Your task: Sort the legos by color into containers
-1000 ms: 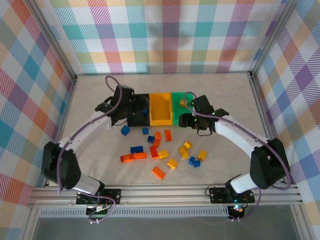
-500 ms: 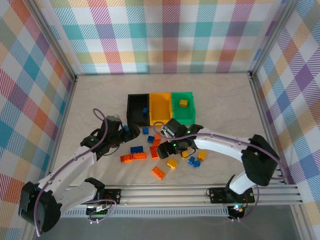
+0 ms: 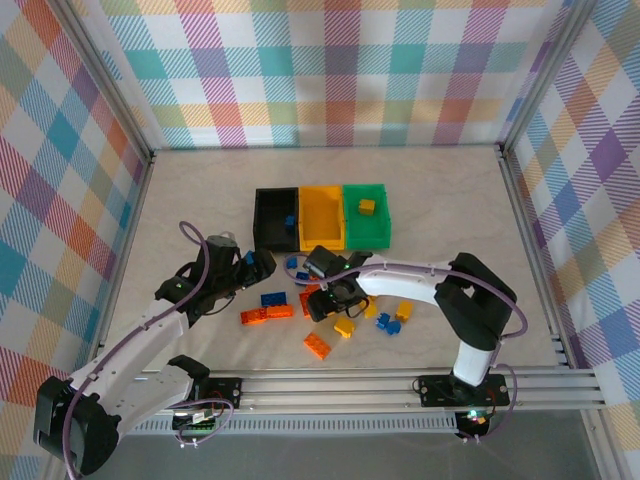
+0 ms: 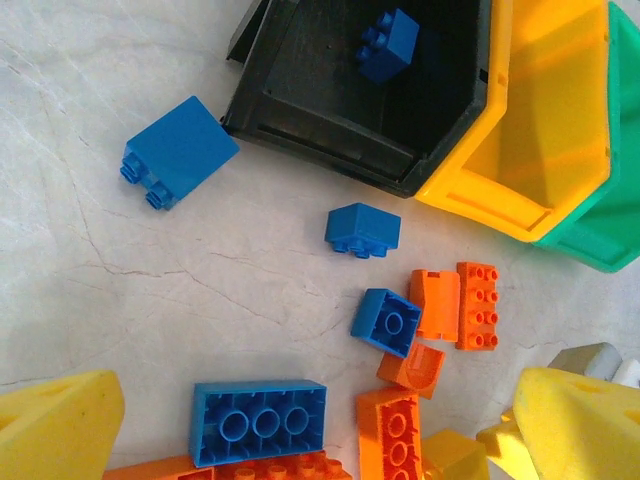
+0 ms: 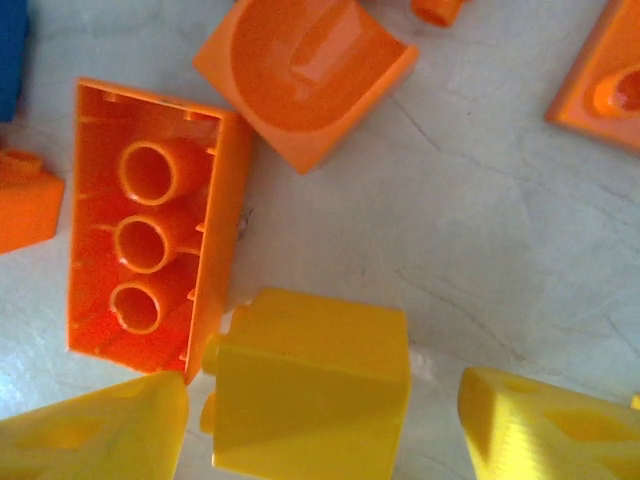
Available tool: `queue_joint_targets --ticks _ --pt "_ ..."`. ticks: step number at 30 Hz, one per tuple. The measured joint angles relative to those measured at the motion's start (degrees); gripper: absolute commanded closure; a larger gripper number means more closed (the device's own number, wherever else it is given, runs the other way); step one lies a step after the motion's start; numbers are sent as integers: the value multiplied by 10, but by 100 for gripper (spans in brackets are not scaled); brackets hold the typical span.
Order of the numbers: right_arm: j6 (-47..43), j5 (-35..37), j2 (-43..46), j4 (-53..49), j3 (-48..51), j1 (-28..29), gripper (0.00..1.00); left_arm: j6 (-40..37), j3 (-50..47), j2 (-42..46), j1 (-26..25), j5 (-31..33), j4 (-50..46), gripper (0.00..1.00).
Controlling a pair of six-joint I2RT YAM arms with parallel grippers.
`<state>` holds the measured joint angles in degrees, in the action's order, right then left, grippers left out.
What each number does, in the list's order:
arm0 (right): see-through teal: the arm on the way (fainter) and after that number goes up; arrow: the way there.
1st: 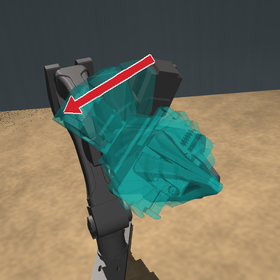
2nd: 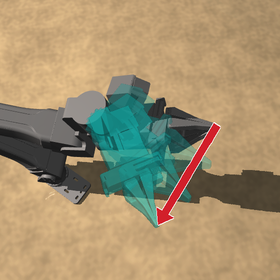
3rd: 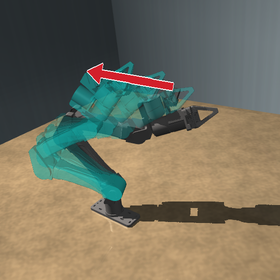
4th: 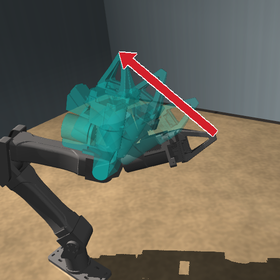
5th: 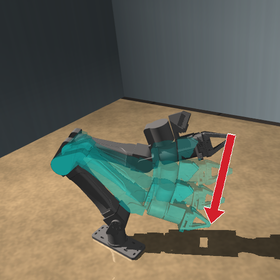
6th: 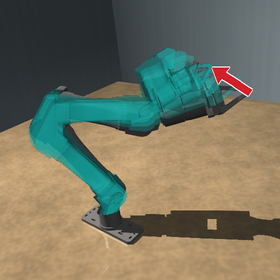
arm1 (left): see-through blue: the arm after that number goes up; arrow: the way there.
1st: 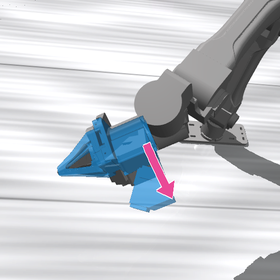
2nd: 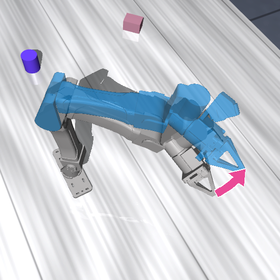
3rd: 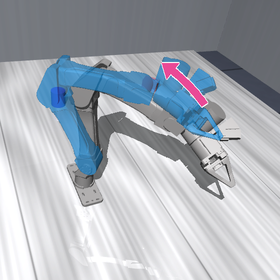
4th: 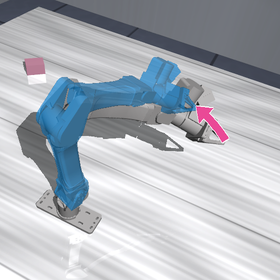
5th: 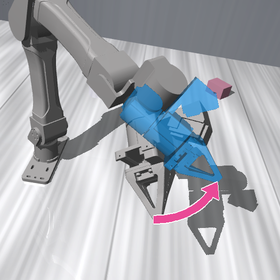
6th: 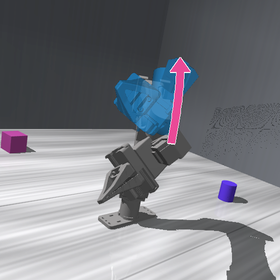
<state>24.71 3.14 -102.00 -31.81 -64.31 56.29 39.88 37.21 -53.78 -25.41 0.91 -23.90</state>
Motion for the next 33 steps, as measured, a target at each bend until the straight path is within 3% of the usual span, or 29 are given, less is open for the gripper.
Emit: queue_joint_targets --ticks 10,14,19,23,27,33 --pt "-3 16 -17 -2 -5 0 56 0 0 0 5 0 -1 0" --pt "-2 19 11 -3 -2 -16 60 0 0 -2 5 0 -2 0" --pt "-9 30 99 -9 -17 -99 61 0 0 -3 5 0 -4 0" --pt "-17 47 111 -3 -77 -191 61 0 1 -13 5 0 -4 0" --pt "-19 65 58 5 -136 -262 62 0 1 -18 6 0 -5 0" --pt "-19 71 -82 7 -219 -303 54 -3 10 -25 10 0 -26 0"
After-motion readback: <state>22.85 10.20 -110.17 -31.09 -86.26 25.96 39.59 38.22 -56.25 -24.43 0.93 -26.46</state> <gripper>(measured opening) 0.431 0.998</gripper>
